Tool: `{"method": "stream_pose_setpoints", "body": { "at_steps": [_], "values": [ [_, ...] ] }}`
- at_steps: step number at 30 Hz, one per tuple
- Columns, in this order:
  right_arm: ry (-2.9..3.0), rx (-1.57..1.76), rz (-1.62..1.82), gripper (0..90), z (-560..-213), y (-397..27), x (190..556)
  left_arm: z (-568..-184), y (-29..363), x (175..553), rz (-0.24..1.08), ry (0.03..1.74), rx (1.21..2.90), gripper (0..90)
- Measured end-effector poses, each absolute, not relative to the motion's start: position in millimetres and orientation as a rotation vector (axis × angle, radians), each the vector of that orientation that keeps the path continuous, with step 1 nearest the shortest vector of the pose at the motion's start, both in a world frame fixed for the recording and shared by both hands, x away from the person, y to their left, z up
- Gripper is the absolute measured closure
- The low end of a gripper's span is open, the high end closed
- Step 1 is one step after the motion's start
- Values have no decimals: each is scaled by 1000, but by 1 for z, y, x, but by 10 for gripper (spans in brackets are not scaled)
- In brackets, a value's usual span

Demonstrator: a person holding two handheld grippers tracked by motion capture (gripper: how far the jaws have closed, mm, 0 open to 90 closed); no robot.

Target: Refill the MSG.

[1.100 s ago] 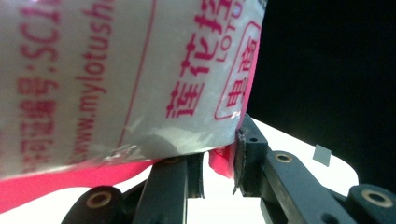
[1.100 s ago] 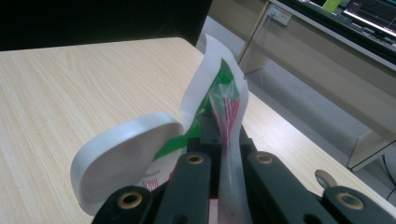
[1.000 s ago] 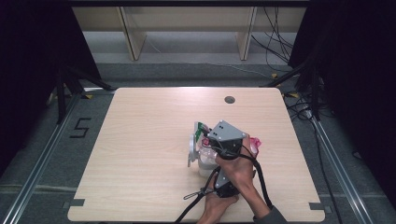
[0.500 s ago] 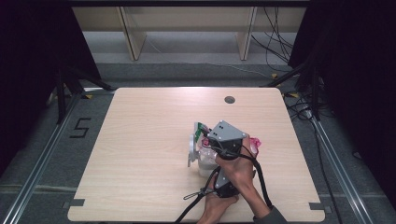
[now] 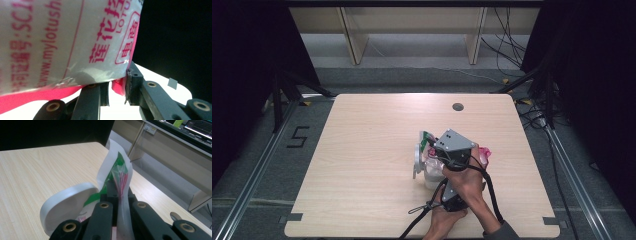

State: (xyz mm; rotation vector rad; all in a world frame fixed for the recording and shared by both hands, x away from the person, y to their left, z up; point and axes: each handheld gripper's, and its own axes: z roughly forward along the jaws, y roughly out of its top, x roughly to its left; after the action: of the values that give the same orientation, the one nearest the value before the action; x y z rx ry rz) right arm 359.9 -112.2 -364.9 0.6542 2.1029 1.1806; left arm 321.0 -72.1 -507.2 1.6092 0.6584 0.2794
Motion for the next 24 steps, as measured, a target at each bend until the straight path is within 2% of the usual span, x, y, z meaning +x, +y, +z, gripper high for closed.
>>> {"method": "stream_pose_setpoints", "body": {
  "at_steps": [24],
  "values": [
    [2109, 632, 1160, 900, -366, -111, 361, -508, -73, 321, 272, 665, 1589, 759]
  ]
}}
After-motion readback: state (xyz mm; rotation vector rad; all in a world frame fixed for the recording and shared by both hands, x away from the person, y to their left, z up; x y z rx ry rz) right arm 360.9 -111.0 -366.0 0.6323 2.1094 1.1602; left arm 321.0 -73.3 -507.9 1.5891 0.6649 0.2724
